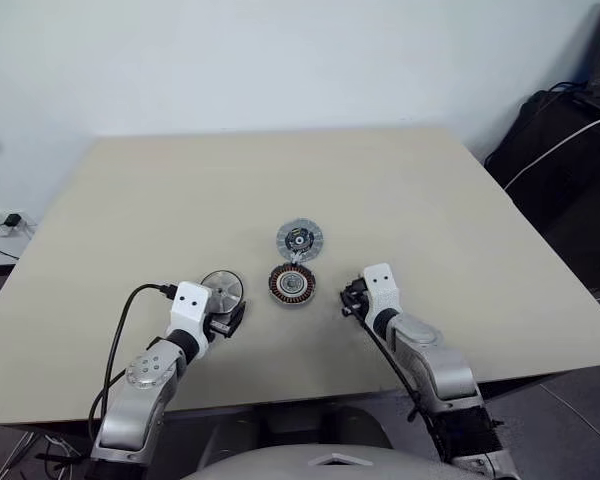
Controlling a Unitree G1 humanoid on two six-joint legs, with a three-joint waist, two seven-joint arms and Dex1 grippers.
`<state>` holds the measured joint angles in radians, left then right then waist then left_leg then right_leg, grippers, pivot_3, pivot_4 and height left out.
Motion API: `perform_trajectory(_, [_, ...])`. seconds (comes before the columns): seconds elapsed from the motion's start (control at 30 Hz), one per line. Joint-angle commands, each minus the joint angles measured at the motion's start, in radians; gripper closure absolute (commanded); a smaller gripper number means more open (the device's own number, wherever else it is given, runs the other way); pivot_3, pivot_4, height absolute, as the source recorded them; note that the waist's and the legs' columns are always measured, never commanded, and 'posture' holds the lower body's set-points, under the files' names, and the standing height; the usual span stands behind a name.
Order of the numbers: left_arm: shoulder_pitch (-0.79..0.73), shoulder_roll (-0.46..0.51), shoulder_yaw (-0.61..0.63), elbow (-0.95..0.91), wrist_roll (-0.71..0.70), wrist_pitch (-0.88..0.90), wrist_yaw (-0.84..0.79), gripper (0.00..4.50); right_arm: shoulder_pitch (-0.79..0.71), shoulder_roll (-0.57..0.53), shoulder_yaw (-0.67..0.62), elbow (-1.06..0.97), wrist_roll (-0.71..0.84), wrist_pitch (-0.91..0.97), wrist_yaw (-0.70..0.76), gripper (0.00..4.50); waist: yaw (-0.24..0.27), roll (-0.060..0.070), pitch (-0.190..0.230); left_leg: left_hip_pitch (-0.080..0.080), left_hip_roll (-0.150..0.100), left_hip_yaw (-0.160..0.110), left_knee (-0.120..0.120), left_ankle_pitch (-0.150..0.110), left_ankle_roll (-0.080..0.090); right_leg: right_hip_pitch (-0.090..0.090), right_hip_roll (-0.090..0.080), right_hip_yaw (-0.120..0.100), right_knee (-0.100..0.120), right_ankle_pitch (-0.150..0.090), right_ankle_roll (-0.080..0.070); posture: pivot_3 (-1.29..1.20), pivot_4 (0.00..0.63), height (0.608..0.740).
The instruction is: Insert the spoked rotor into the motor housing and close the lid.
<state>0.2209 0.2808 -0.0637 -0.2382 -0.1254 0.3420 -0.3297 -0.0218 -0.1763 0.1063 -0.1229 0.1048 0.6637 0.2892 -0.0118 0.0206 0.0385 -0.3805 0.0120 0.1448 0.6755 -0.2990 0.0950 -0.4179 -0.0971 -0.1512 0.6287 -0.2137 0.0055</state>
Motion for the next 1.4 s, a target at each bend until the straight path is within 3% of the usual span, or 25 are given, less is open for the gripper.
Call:
perform_trajectory(0.03, [-0.008, 0.003, 0.007, -0.036, 0.001, -0.008, -0.002, 0.0, -0.019, -0.003, 0.034, -0.12, 0.016, 0.018, 0.023, 3.84, 0.0, 0.0, 0.0, 0.0, 0.0, 0.0, 0.0, 0.0, 0.0, 0.0, 0.0, 0.0, 0.0, 0.0, 0.0, 0.0, 0.0, 0.74])
perform_trajectory(0.17, [-0.014, -0.001, 0.004, -0.03, 0.001, -0.01, -0.002, 0.0, -0.084, 0.032, 0.116, -0.131, -0.009, 0.02, 0.022, 3.84, -0.002, 0.0, 0.0, 0.0, 0.0, 0.0, 0.0, 0.0, 0.0, 0.0, 0.0, 0.0, 0.0, 0.0, 0.0, 0.0, 0.0, 0.74])
perform_trajectory(0.37, [-0.014, -0.007, 0.002, -0.031, 0.001, -0.011, 0.002, 0.0, -0.176, 0.053, 0.219, 0.006, -0.078, -0.064, 0.017, 3.84, 0.001, -0.001, 0.0, 0.0, 0.0, 0.0, 0.0, 0.0, -0.001, 0.0, 0.0, 0.0, 0.0, 0.0, 0.0, 0.0, 0.0, 0.74])
perform_trajectory(0.73, [0.007, -0.01, 0.016, -0.047, -0.001, -0.014, 0.013, 0.0, -0.253, 0.089, 0.212, 0.186, -0.084, -0.139, 0.026, 3.84, -0.003, -0.001, 0.0, 0.0, -0.001, 0.0, 0.0, 0.001, -0.002, -0.001, 0.001, 0.0, 0.001, 0.0, 0.0, 0.0, 0.0, 0.74])
perform_trajectory(1.4, [-0.003, -0.01, 0.015, -0.039, -0.002, -0.021, 0.012, 0.0, -0.265, 0.108, 0.222, 0.271, -0.104, -0.167, 0.056, 3.84, -0.009, -0.002, 0.0, 0.0, 0.0, 0.0, 0.0, 0.002, -0.003, 0.0, 0.001, 0.0, 0.001, 0.0, 0.0, 0.0, 0.0, 0.74])
